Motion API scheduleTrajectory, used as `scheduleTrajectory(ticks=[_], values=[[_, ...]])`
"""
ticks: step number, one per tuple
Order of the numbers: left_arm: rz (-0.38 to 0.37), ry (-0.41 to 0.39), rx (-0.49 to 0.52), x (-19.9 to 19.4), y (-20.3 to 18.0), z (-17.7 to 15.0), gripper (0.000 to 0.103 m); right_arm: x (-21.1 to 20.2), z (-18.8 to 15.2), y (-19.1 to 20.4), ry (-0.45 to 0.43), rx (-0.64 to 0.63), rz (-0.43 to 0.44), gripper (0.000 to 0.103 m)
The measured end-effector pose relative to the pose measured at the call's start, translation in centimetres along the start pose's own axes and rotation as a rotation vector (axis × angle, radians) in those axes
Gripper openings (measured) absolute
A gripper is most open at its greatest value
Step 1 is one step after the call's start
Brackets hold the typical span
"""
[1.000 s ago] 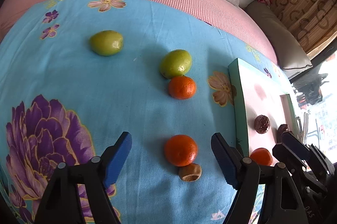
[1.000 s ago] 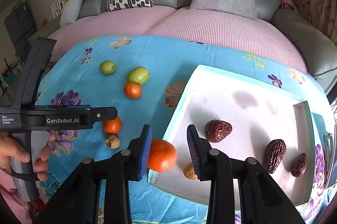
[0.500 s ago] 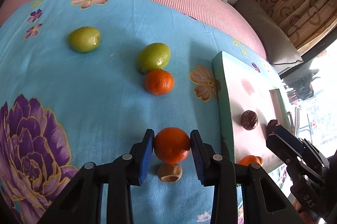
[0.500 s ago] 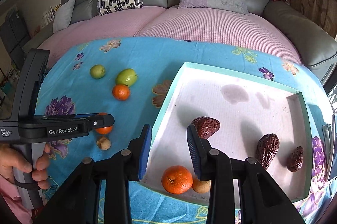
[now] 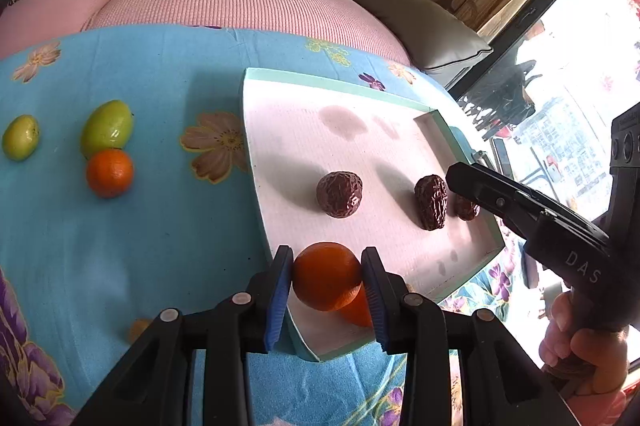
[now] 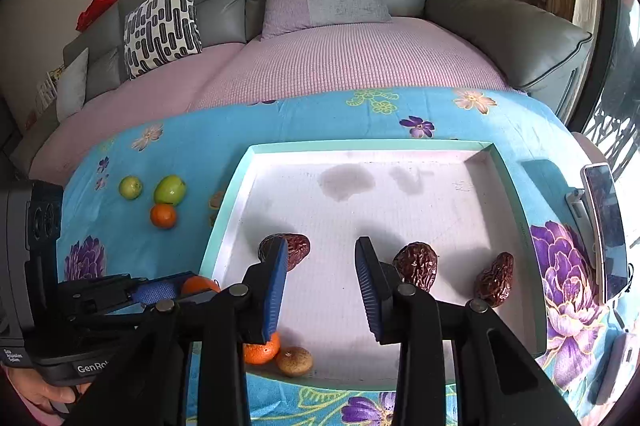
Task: Organize fruits
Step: 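Carry both held oranges over the white tray, then open both grippers to drop the oranges into the tray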
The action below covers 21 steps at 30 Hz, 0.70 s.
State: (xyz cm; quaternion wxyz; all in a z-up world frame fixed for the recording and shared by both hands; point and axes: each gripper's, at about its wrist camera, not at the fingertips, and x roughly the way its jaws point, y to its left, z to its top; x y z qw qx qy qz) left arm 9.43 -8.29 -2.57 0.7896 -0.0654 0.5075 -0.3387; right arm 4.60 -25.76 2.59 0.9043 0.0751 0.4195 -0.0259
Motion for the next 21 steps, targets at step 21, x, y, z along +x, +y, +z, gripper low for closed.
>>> scheduleTrajectory(ticks=[21], values=[[0.016,0.027,0.045,0.15,-0.67,-0.56,0.046,0.80,-0.28,0.32,0.032,-0.009,0.005,0.036]])
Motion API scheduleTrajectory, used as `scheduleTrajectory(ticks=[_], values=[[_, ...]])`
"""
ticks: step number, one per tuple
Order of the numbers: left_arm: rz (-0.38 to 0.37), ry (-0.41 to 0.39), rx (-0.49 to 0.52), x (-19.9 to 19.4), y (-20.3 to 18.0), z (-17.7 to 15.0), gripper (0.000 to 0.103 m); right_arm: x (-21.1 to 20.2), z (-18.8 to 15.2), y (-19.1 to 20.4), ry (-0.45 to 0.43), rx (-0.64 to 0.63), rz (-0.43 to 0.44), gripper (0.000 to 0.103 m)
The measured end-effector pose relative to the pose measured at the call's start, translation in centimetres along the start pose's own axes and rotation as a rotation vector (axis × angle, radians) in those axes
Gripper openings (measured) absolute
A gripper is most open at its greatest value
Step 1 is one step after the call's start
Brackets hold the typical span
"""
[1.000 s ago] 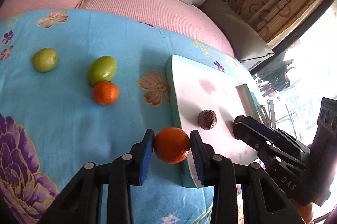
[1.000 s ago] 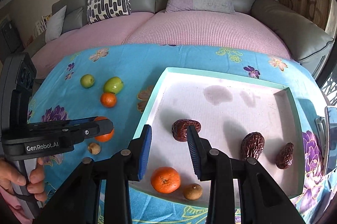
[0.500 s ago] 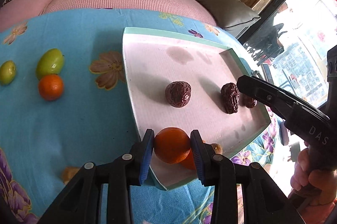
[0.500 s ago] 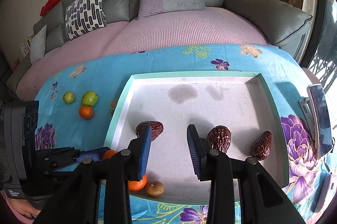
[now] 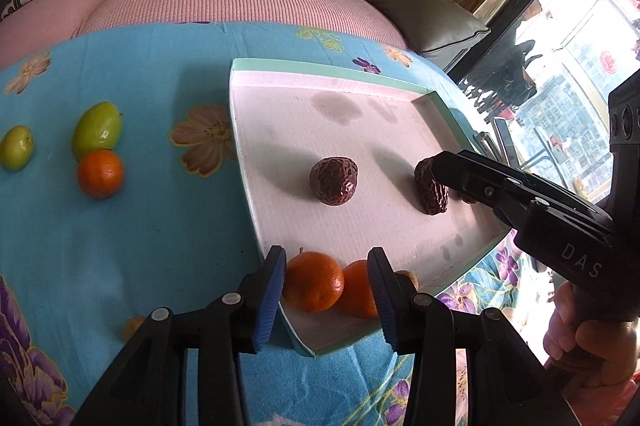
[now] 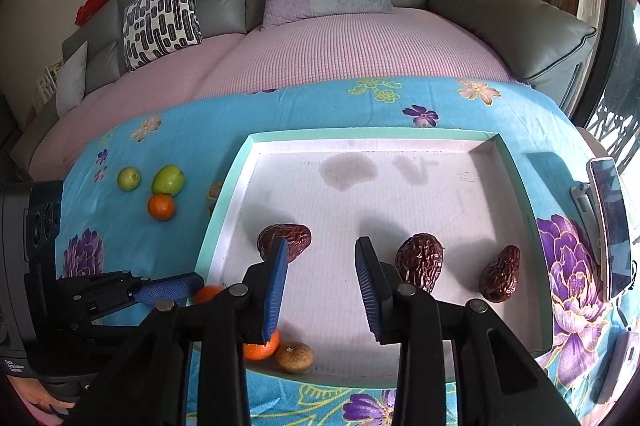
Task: Organize fruits
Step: 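Open both grippers to drop the oranges into the tray, then move both open grippers back toward the remaining fruits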
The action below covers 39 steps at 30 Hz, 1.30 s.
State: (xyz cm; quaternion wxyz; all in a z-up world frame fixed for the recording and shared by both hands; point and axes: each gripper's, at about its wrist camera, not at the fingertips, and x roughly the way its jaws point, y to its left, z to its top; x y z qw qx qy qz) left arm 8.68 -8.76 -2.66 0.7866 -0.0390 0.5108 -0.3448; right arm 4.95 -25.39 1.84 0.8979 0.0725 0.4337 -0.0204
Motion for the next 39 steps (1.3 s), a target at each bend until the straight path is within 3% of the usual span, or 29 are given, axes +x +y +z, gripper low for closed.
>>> scheduleTrajectory(ticks=[4,9,15,18,19,22,24,28,30,39], values=[[0.028,-0.025,-0.030,-0.9,0.9,0.3,0.051,0.1,0.0,0.0,0.003,0.002,-0.002,0.036],[0.153,-0.059,-0.118,-2.2,3.7,0.6,0.059,0.5,-0.1,0.1,0.015,-0.003,-0.005,0.036],[0.357,-0.078,-0.244,-3.7,8.1,0.2,0.063,0.9,-0.2,0.6,0.028,-0.020,0.001,0.036],[0.437,-0.104,-0.302,-4.9,10.0,-0.1,0.085,1.3,-0.3,1.1,0.039,-0.031,0.007,0.038],[0.459,-0.112,-0.317,-5.3,10.5,-0.2,0.087,1.5,-0.4,1.3,0.044,-0.034,0.013,0.042],[0.507,-0.134,-0.353,-6.2,11.8,-0.5,0.095,2.1,-0.4,1.8,0.057,-0.041,0.024,0.068],[0.546,-0.147,-0.374,-6.9,12.6,-0.7,0.102,2.3,-0.5,2.2,0.060,-0.051,0.030,0.073],[0.587,-0.159,-0.398,-7.6,13.8,-0.6,0.103,2.8,-0.6,2.8,0.063,-0.070,0.020,0.082],[0.590,-0.168,-0.410,-8.0,14.3,-0.7,0.103,2.8,-0.7,2.9,0.046,-0.081,0.012,0.093],[0.608,-0.229,-0.412,-9.6,15.1,-0.8,0.103,2.1,-0.4,3.5,-0.047,-0.082,0.017,0.096]])
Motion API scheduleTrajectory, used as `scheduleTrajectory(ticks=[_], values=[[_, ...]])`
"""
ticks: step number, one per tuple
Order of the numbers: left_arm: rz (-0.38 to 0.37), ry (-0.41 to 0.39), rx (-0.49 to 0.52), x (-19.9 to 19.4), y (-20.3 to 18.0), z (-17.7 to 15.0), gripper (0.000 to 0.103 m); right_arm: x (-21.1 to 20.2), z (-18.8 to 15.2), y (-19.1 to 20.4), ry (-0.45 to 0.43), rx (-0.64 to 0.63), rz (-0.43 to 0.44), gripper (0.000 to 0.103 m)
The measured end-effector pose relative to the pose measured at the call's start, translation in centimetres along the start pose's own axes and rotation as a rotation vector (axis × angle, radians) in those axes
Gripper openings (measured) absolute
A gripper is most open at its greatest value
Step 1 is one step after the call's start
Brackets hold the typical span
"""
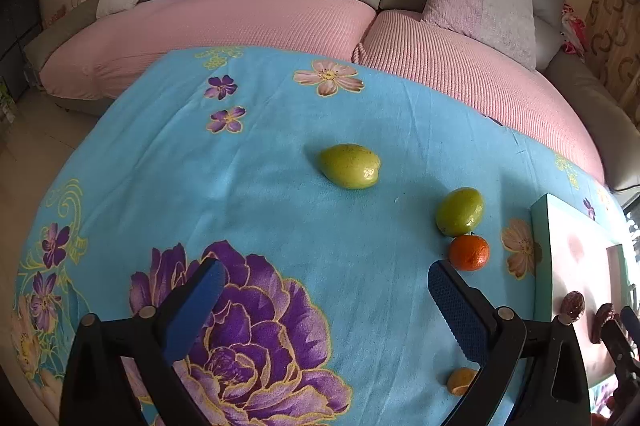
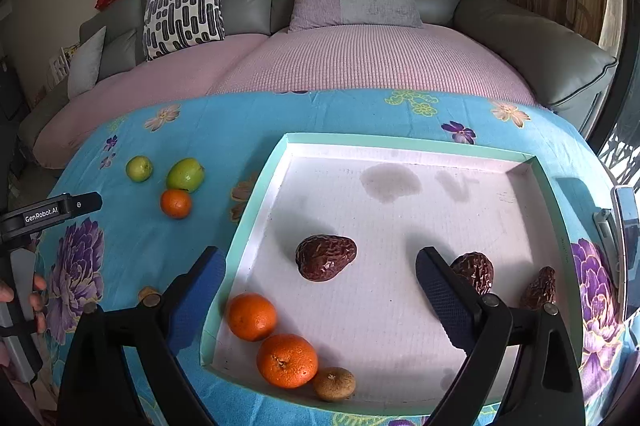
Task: Organize fruits
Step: 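Move both open grippers back toward the remaining fruits, then grasp a green pear with the left gripper while the right gripper grasps an orange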
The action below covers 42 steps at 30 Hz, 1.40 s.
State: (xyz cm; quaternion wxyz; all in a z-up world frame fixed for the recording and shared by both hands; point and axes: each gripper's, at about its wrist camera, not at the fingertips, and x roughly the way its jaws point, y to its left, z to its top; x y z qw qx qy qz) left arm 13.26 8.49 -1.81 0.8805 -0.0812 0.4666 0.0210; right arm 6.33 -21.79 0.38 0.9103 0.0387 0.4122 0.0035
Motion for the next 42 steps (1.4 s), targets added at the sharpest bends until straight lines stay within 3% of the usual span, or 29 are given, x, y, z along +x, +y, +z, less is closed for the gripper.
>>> scheduleTrajectory(ticks=[5,16,20,23,33,38,42], values=[[-0.032,-0.047,-0.013,-0.7,0.4,0.2,0.103,0.4,0.1,-0.1,0.022,0.021,0.008,0.096],[-0.085,-0.133,-0.050,-1.8,1.1,1.4,0.103,-0.4,1.3,2.3,-0.066,-0.075,0.008,0.096],[-0.149,-0.122,-0.044,-1.6,1.3,2.4,0.103,-0.9,2.0,3.7,-0.103,-0.118,0.026,0.096],[-0.213,-0.083,-0.041,-1.2,1.6,3.2,0.103,-0.4,2.6,4.8,-0.094,-0.141,0.052,0.096],[-0.129,0.014,0.037,0.9,2.2,7.1,0.103,2.5,5.5,8.6,0.004,-0.143,0.131,0.096],[-0.173,0.128,0.046,2.5,2.3,10.1,0.102,3.2,8.3,10.6,0.041,-0.160,0.169,0.096],[-0.149,0.165,0.091,3.3,1.5,11.5,0.102,4.1,9.9,12.1,0.077,-0.198,0.169,0.095]])
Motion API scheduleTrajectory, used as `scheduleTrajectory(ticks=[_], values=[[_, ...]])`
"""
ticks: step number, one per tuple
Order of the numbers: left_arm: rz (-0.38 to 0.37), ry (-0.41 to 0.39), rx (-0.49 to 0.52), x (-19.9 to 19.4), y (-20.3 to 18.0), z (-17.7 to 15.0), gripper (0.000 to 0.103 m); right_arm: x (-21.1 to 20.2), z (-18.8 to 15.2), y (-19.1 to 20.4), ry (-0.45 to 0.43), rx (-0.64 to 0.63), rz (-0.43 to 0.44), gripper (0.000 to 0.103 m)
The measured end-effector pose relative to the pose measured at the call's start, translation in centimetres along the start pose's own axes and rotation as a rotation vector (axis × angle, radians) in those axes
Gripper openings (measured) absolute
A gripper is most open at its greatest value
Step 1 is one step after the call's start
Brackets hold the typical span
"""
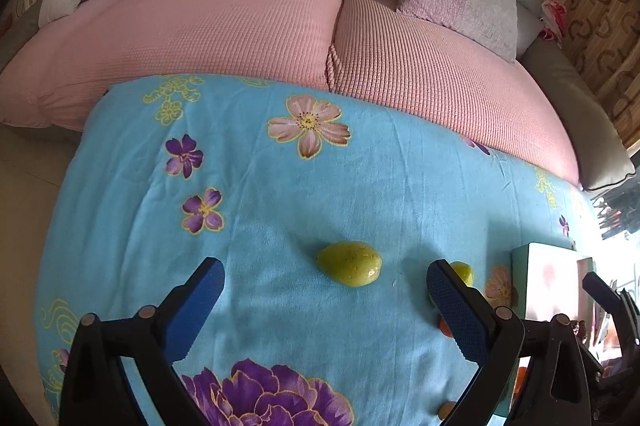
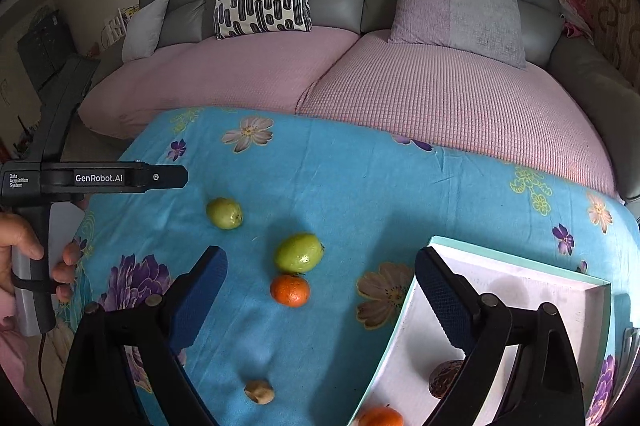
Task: Organize fruits
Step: 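Grasp a green pear with the left gripper while the right gripper grasps an orange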
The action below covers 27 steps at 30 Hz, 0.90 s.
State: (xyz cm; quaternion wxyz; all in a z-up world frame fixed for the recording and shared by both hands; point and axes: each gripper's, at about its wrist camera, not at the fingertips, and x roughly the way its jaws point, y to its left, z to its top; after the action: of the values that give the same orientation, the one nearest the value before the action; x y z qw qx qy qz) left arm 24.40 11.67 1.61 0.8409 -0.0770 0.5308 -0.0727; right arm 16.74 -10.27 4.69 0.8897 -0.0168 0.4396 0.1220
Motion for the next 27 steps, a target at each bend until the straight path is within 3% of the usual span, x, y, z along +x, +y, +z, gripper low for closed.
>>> scheduleTrajectory(ticks=[4,7,9,11,13,15,19,21,27], values=[[-0.026,0.057,-0.011,1.6,-0.5,0.7,0.101,2.0,0.4,0.5,0.059,-0.004,0.033,0.087],[-0.020,0.097,-0.007,3.3,-1.1,0.4,0.098,4.1,-0.3,0.8,0.111,0.015,0.063,0.069],[-0.033,0.130,-0.018,4.7,-1.3,-0.1,0.098,5.6,-1.0,0.9,0.150,0.030,0.088,0.068],[-0.039,0.159,-0.023,5.9,-1.4,-0.6,0.090,7.0,-1.7,1.2,0.187,0.032,0.098,0.065],[-0.036,0.183,-0.031,7.0,-1.4,-1.0,0.077,8.2,-2.5,1.5,0.220,0.028,0.107,0.056],[-0.041,0.202,-0.048,7.8,-1.2,-1.3,0.074,9.0,-3.2,1.7,0.243,0.027,0.112,0.055],[-0.044,0.214,-0.064,8.5,-1.0,-1.4,0.056,9.7,-3.7,1.9,0.256,0.015,0.104,0.051],[-0.050,0.210,-0.069,8.5,-0.9,-1.4,0.055,9.7,-3.7,1.8,0.255,0.014,0.095,0.043],[-0.057,0.198,-0.073,8.3,-0.7,-1.3,0.053,9.4,-3.6,1.4,0.247,0.026,0.110,0.036]])
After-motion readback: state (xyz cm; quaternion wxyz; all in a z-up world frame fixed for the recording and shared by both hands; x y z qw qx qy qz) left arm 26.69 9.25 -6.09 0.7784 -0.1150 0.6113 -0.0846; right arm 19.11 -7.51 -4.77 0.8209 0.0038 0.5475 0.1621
